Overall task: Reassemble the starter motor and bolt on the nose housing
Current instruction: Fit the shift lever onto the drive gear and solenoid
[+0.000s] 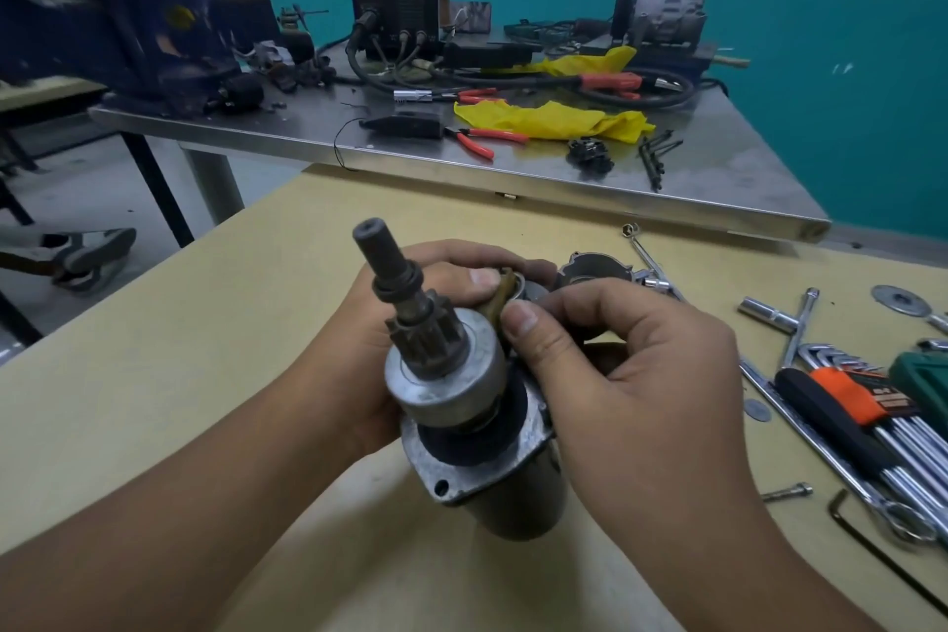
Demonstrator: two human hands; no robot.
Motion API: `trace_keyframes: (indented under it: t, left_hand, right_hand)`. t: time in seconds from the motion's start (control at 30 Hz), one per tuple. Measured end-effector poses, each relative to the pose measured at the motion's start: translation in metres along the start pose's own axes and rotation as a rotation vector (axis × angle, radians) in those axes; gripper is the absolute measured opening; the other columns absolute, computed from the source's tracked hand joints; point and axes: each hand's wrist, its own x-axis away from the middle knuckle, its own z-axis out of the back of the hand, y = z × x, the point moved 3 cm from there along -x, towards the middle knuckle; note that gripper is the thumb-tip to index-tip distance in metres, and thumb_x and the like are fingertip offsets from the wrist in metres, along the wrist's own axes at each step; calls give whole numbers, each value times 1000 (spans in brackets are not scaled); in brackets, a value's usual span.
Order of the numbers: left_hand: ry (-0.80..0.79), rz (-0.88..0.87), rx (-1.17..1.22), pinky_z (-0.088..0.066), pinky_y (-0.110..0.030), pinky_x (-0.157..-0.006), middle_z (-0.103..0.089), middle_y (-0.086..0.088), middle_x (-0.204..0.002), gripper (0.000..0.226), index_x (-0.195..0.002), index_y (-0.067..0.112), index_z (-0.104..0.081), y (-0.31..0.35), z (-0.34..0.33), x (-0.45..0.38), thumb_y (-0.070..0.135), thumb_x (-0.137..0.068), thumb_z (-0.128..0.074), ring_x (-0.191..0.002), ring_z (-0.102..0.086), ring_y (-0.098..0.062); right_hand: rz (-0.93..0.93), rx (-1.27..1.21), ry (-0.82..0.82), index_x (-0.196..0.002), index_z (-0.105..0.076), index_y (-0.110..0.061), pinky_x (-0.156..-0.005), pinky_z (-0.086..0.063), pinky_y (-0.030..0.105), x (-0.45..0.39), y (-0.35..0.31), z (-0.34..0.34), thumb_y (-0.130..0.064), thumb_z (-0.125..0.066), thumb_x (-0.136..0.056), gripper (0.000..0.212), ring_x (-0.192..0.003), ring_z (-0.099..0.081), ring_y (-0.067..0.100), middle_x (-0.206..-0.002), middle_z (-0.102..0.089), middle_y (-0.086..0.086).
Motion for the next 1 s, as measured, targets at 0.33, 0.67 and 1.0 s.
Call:
trace_keyframes:
  t: [0.33, 0.67, 1.0]
  left_hand:
    - [54, 16, -72, -59, -46, -92, -74, -26, -114, 32, -93, -2, -68, 2, 1, -4, 6, -63, -75, -107, -70, -43]
    - [99, -110, -176, -63, -29, -73, -77, -21, -98, 23, -91, 5, -80, -7, -6, -4, 12, -75, -65, -91, -75, -35]
    - [-12, -133, -354, -55, -14, -65, -79, -4, -87, 36, -87, 23, -82, -9, -39, -4, 2, -99, -55, -78, -75, -9]
  right_hand:
    - [-65, 42, -246, -67, -73, -23, -50, -46, 15, -13, -7, 7, -25, -77, -84, 17, -52, -62, 2, -63, -68, -12]
    - [-214, -110, -273, -70, -74, -15, -40, -38, 10, -16, 7, 21, -18, -77, -87, 17, -40, -52, 0, -50, -60, -10]
    - [-329, -233, -361, -84, -75, -20, -49, -42, 25, -10, 24, 37, -45, -72, -79, 26, -53, -53, 11, -67, -66, 0]
